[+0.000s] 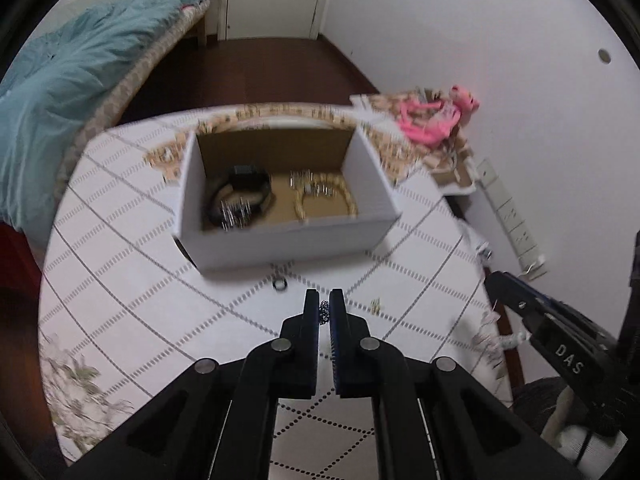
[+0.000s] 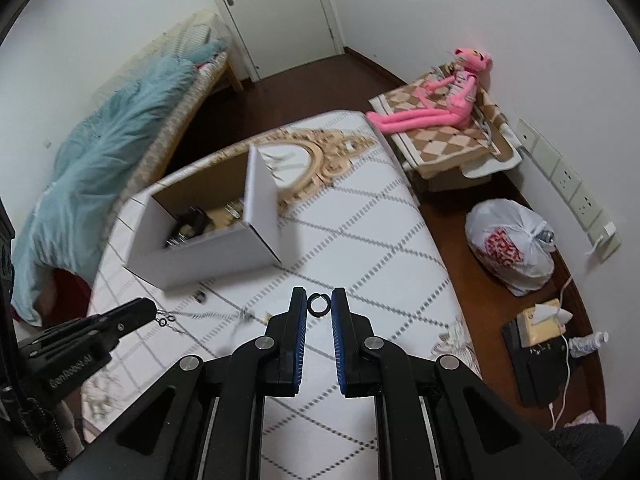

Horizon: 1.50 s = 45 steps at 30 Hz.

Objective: Organize jewelry
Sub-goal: 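Carry the ring and earring into the white box and open both tools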

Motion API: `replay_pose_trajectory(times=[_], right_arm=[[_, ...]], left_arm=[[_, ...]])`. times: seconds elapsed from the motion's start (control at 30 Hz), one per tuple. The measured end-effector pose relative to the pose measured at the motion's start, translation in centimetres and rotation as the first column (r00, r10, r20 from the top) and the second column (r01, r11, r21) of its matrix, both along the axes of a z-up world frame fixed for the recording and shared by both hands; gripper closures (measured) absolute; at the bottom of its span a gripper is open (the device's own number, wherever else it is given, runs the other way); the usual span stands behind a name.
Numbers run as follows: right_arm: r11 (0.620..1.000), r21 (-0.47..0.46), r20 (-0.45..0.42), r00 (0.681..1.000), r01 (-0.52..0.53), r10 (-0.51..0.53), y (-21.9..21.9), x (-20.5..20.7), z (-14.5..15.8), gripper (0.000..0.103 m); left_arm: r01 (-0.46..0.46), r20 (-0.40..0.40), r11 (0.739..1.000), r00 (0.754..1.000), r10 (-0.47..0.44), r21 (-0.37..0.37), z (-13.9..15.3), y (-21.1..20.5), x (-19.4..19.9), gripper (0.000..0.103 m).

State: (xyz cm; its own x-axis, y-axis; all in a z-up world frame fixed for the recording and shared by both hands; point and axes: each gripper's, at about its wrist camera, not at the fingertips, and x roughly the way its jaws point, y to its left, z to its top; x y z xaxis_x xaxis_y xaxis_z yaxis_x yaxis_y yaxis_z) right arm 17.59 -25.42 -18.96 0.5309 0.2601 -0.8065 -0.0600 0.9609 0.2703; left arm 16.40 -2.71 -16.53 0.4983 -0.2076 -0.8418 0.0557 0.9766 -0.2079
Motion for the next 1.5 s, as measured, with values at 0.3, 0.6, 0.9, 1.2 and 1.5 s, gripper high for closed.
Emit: replay_pose_trajectory(times=[0.3, 0.6, 0.9, 1.2, 1.5], right_arm=[[0.993, 0.071, 0.043, 0.995, -0.098, 0.095, 1.9, 2.9, 4.8, 0.09], [0.977, 0.089, 0.029, 0.981, -0.192, 0.19, 5.5, 9.7, 6.9, 0.09], [0.963, 0.032, -0.094, 0.958, -0.268, 0.27, 9.3, 14.6, 3.5, 0.09], [0.945, 0.015, -0.239, 0.916, -0.328, 0.322, 11.4, 17.1, -0.4, 0.09], [0.952, 0.0, -0.291, 0.911, -0.306, 0.293, 11.4, 18.1, -0.8, 0.048]], left_arm=[[0.007, 0.111, 1.0, 0.994, -0.008, 0.011, 6.7, 2.8, 2.3, 0.101], [-0.008, 0.136, 1.0, 0.991, 0.007, 0.01, 8.6, 4.4, 7.2, 0.101], [-0.035, 0.025, 0.999, 0.999, 0.036, -0.015, 4.7, 6.1, 11.9, 0.1], [-0.114, -0.11, 0.993, 0.987, 0.113, -0.007, 1.5, 7.8, 14.0, 0.096], [-0.193, -0.073, 0.977, 0.977, 0.2, 0.096, 1.2, 9.1, 13.1, 0.021]])
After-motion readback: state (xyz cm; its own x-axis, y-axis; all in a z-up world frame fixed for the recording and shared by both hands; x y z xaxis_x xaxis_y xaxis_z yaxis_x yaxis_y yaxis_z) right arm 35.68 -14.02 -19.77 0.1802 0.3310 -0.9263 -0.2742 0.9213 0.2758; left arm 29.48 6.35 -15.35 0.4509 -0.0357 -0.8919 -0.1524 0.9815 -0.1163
